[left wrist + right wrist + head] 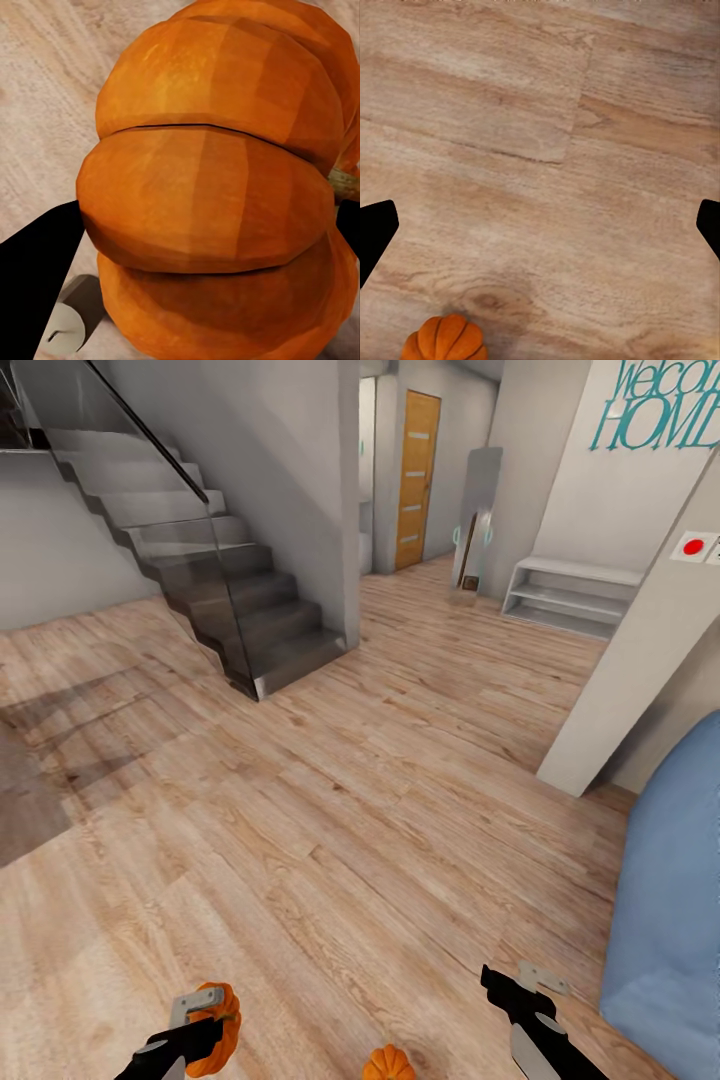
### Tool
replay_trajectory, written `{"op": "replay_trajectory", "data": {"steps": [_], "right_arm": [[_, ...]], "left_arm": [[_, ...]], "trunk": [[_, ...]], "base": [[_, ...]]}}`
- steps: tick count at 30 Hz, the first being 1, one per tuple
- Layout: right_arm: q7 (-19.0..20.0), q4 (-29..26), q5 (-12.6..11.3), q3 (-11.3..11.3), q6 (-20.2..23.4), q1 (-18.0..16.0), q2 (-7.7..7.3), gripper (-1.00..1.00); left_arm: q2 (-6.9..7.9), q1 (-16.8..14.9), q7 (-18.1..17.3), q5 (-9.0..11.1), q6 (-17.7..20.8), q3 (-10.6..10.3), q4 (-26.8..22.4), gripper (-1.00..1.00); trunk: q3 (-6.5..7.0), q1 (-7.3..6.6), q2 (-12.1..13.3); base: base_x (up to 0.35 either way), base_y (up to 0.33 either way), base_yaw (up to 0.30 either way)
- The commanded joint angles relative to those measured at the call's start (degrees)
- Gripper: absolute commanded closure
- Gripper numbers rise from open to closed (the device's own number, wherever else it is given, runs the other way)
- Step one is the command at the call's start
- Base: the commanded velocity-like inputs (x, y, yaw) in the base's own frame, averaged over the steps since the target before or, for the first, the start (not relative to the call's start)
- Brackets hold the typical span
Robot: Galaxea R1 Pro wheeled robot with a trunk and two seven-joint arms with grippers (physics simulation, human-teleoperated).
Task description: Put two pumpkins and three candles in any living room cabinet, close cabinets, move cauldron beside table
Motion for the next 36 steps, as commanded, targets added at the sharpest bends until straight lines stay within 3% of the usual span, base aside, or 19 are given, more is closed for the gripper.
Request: {"op": "replay_trajectory", "data": {"steps": [1, 36], "right_arm": [[-0.35, -0.02, -0.61, 0.48, -0.32, -0.04, -0.07, -1.00], [-0.36, -0.02, -0.61, 0.48, -0.32, -0.04, -0.07, -1.00]], "left_arm": [[0.08, -0.01, 0.54, 0.44, 0.25, -0.49, -0.16, 1.00], [0.05, -0.01, 0.54, 0.44, 0.25, -0.49, -0.16, 1.00]], "trunk": [[-0.04, 0.00, -0.02], [-0.04, 0.00, -0.02]], "base": [[0.000, -0.038, 0.000], [0.007, 0.003, 0.056]]}}
